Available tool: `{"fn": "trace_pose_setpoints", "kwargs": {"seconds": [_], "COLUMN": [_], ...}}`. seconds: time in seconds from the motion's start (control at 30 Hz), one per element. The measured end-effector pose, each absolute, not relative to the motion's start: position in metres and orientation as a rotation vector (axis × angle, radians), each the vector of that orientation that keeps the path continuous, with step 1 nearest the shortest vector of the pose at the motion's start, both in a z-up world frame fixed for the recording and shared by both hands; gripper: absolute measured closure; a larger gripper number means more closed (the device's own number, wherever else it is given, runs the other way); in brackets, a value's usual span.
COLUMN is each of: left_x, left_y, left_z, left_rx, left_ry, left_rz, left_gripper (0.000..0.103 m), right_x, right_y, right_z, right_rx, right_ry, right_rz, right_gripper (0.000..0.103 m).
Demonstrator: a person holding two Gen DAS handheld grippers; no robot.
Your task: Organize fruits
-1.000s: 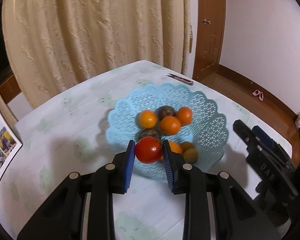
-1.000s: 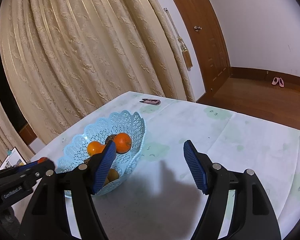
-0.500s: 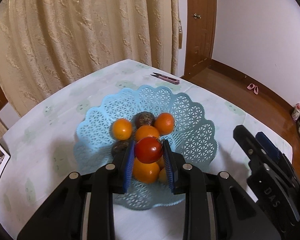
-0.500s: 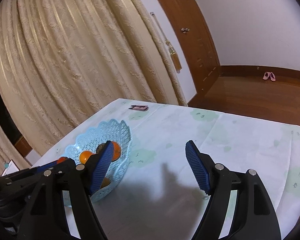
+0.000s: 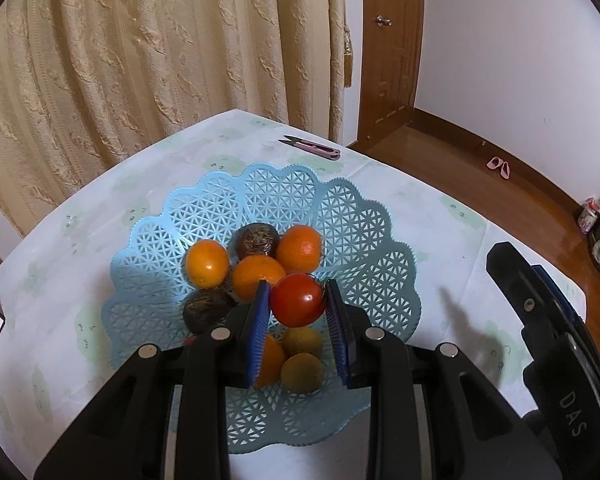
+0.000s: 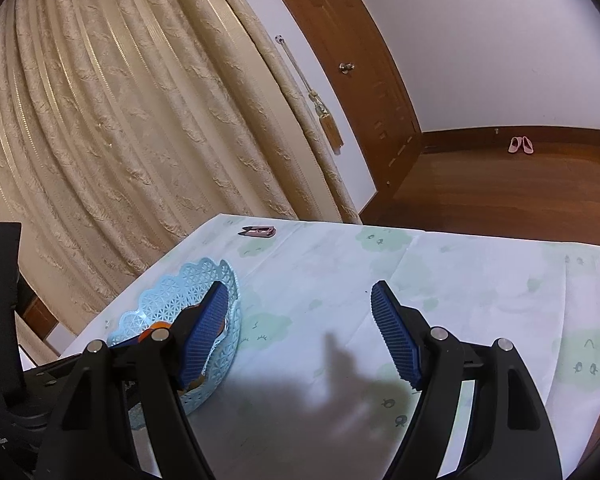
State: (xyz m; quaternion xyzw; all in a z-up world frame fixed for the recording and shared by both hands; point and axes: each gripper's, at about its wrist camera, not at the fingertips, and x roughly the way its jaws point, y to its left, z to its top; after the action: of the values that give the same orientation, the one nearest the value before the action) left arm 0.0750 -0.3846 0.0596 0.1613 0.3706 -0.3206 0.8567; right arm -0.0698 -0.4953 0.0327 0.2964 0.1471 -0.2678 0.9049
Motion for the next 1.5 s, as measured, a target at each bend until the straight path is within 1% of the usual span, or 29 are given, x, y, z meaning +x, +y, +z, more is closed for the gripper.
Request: {"fn": "trace_pose_setpoints", "kwargs": {"seconds": [0.5, 0.53, 0.57, 0.63, 0.7, 0.73, 0.77, 0.9, 0.97, 1.03, 1.1, 1.23, 1.33, 1.5], "left_x": [0.076, 0.077, 0.077, 0.077, 0.078, 0.079, 0.079, 0.077, 0.076, 0.074, 0.073, 0.070, 0.066, 0.064], "left_y": [-0.380, -0.379, -0.379, -0.375, -0.372, -0.370, -0.368, -0.356, -0.351, -0.343, -0.334, -0.318, -0.305, -0.284], "left_z": [0.063, 0.063, 0.063, 0.064, 0.066, 0.067, 0.068, 0.077, 0.080, 0.083, 0.086, 0.091, 0.092, 0.093], "left_rx": [0.326, 0.325, 0.324, 0.320, 0.318, 0.315, 0.311, 0.334, 0.353, 0.373, 0.377, 0.387, 0.407, 0.415], "left_ry": [0.775, 0.775, 0.775, 0.759, 0.758, 0.760, 0.756, 0.691, 0.659, 0.626, 0.607, 0.572, 0.551, 0.536], "left_rz": [-0.653, -0.649, -0.646, -0.629, -0.619, -0.613, -0.605, -0.532, -0.497, -0.454, -0.421, -0.371, -0.335, -0.272], "left_gripper": [0.073, 0.068, 0.054, 0.043, 0.038, 0.028, 0.021, 0.019, 0.018, 0.014, 0.014, 0.013, 0.009, 0.008], "right_x": [-0.071, -0.071, -0.071, -0.071, -0.070, -0.071, -0.071, -0.069, -0.067, -0.065, -0.061, -0.045, -0.040, -0.029], "right_y": [-0.495, -0.495, -0.495, -0.495, -0.495, -0.494, -0.494, -0.491, -0.489, -0.486, -0.481, -0.462, -0.444, -0.425], "right_z": [0.033, 0.033, 0.033, 0.032, 0.032, 0.033, 0.033, 0.033, 0.034, 0.034, 0.035, 0.036, 0.040, 0.041], "right_rx": [0.611, 0.611, 0.611, 0.611, 0.612, 0.612, 0.609, 0.602, 0.596, 0.579, 0.555, 0.463, 0.383, 0.308], "right_ry": [0.304, 0.304, 0.305, 0.306, 0.305, 0.300, 0.298, 0.302, 0.308, 0.311, 0.320, 0.384, 0.398, 0.467], "right_rz": [-0.551, -0.551, -0.549, -0.546, -0.540, -0.537, -0.536, -0.514, -0.496, -0.483, -0.456, -0.371, -0.325, -0.265], "right_gripper": [0.026, 0.026, 0.026, 0.026, 0.018, 0.017, 0.017, 0.015, 0.013, 0.012, 0.007, 0.007, 0.006, 0.006]}}
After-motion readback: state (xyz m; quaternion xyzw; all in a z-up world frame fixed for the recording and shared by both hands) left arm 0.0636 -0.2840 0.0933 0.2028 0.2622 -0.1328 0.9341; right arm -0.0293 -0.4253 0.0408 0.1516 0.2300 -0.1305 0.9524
